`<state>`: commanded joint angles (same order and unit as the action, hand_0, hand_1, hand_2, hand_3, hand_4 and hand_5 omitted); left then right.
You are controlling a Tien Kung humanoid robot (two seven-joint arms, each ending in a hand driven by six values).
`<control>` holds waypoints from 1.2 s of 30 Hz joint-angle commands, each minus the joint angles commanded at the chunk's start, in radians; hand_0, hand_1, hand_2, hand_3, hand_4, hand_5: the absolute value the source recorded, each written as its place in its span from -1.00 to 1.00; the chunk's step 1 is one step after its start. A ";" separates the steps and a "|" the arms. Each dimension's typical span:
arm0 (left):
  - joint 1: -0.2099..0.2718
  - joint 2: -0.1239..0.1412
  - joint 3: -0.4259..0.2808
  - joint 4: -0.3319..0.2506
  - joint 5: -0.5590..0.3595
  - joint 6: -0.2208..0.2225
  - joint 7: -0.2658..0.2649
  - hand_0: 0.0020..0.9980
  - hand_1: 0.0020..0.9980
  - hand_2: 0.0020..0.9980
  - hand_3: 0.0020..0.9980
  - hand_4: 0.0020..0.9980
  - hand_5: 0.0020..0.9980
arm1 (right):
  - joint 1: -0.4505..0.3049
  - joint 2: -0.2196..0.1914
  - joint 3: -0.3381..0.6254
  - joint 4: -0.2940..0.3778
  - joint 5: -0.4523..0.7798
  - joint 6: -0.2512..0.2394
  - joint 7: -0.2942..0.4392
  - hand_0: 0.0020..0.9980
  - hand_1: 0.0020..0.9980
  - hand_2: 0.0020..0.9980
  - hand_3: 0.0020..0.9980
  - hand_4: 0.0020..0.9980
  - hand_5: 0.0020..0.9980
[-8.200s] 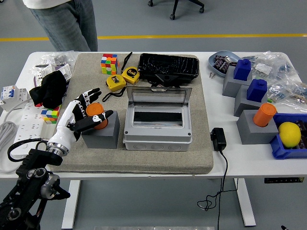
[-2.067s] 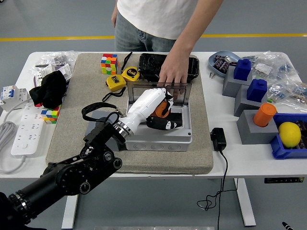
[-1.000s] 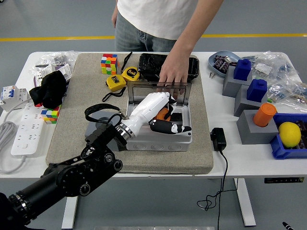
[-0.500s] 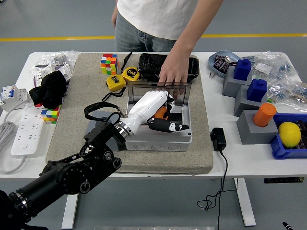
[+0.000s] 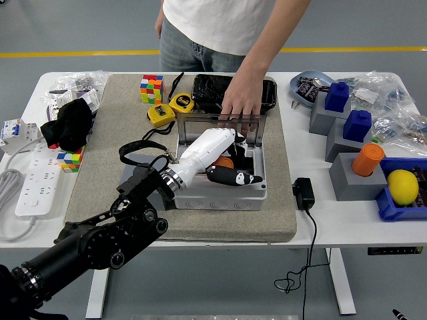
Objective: Fetch the battery,place it into the box,close the lid of the box
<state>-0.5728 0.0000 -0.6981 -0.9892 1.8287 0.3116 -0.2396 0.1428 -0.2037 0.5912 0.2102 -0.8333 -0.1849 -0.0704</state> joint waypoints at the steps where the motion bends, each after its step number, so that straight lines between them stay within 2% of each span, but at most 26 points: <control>1: 0.000 0.000 -0.001 -0.001 0.002 -0.001 0.001 0.46 0.34 0.12 -0.07 1.00 -0.05 | 0.000 0.000 -0.001 0.000 0.000 0.000 0.000 0.50 0.40 0.43 0.52 1.00 1.00; 3: 0.000 0.000 -0.002 -0.002 0.005 -0.001 0.001 0.46 0.34 0.12 -0.07 1.00 -0.05 | -0.001 0.000 -0.001 0.000 0.000 0.000 0.000 0.50 0.40 0.43 0.52 1.00 1.00; 4: 0.001 0.000 -0.002 -0.004 0.004 -0.001 0.001 0.66 0.46 0.21 0.01 1.00 -0.04 | -0.001 0.000 0.000 0.000 0.000 0.000 0.000 0.51 0.40 0.43 0.52 1.00 1.00; 9: 0.005 0.000 -0.001 -0.032 0.005 -0.003 0.003 0.66 0.46 0.21 0.01 1.00 -0.04 | -0.001 0.000 0.001 0.001 -0.002 0.001 0.000 0.51 0.40 0.43 0.52 1.00 1.00; 10: 0.007 0.000 0.002 -0.047 0.006 -0.007 0.006 0.60 0.43 0.18 0.02 1.00 0.02 | -0.001 0.001 0.000 0.001 -0.001 0.001 0.000 0.50 0.40 0.43 0.52 1.00 1.00; 14: 0.017 0.017 0.010 -0.109 0.000 -0.041 0.018 0.60 0.43 0.18 0.02 1.00 0.02 | -0.004 0.001 0.001 0.001 -0.001 0.001 0.000 0.50 0.40 0.43 0.52 1.00 1.00; 15: 0.021 0.025 0.011 -0.131 -0.003 -0.061 0.024 0.60 0.43 0.18 0.02 1.00 0.02 | -0.004 0.001 0.003 0.001 -0.002 0.001 0.000 0.50 0.40 0.43 0.52 1.00 1.00; 16: 0.024 0.030 0.012 -0.148 -0.002 -0.078 0.032 0.09 0.20 0.08 0.00 1.00 0.19 | -0.005 0.001 0.002 0.001 -0.001 0.001 0.000 0.50 0.40 0.43 0.52 1.00 1.00; 21: 0.044 0.055 -0.006 -0.249 -0.013 -0.232 0.107 0.09 0.20 0.08 0.00 1.00 0.19 | -0.008 0.002 0.004 0.000 -0.001 0.001 0.000 0.50 0.40 0.43 0.52 1.00 1.00; 22: 0.048 0.058 -0.013 -0.267 -0.028 -0.262 0.121 -0.15 0.11 0.06 0.03 1.00 0.39 | -0.008 0.002 0.004 0.001 -0.002 0.001 0.000 0.50 0.40 0.43 0.52 1.00 1.00; 23: 0.050 0.059 -0.019 -0.279 -0.043 -0.288 0.131 -0.15 0.11 0.06 0.03 1.00 0.39 | -0.009 0.002 0.004 0.001 -0.002 0.001 0.000 0.50 0.40 0.43 0.52 1.00 1.00; 27: 0.069 0.062 -0.078 -0.349 -0.207 -0.446 0.228 -0.15 0.11 0.06 0.03 1.00 0.39 | -0.008 0.003 0.007 0.002 -0.004 0.002 0.000 0.50 0.40 0.43 0.52 1.00 1.00; 28: 0.072 0.061 -0.094 -0.365 -0.246 -0.478 0.246 -0.10 0.21 0.14 0.09 1.00 0.46 | -0.007 0.003 0.007 0.001 -0.003 0.002 0.000 0.50 0.40 0.43 0.52 1.00 1.00; 29: 0.074 0.060 -0.111 -0.380 -0.292 -0.499 0.254 -0.10 0.21 0.14 0.09 1.00 0.46 | -0.007 0.003 0.006 0.001 -0.002 0.001 0.000 0.50 0.40 0.43 0.52 1.00 1.00; 31: 0.075 0.054 -0.148 -0.406 -0.376 -0.490 0.246 -0.10 0.21 0.14 0.09 1.00 0.46 | -0.007 0.003 0.005 0.001 -0.001 0.001 0.000 0.50 0.40 0.43 0.52 1.00 1.00; 33: 0.075 0.047 -0.177 -0.419 -0.461 -0.446 0.219 -0.10 0.21 0.14 0.09 1.00 0.46 | -0.007 0.003 0.003 0.001 0.001 0.001 0.000 0.50 0.40 0.43 0.52 1.00 1.00; 34: 0.073 0.042 -0.194 -0.423 -0.500 -0.410 0.197 0.24 0.46 0.37 0.27 1.00 0.43 | -0.006 0.003 0.003 0.001 0.001 0.001 0.000 0.51 0.40 0.43 0.52 1.00 1.00; 36: 0.067 0.032 -0.226 -0.420 -0.584 -0.335 0.153 0.24 0.46 0.37 0.27 1.00 0.43 | -0.006 0.004 0.003 0.000 0.002 0.001 0.000 0.51 0.40 0.43 0.52 1.00 1.00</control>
<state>-0.5053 0.0323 -0.9244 -1.4095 1.2446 -0.0234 -0.0865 0.1365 -0.2002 0.5938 0.2107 -0.8316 -0.1837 -0.0707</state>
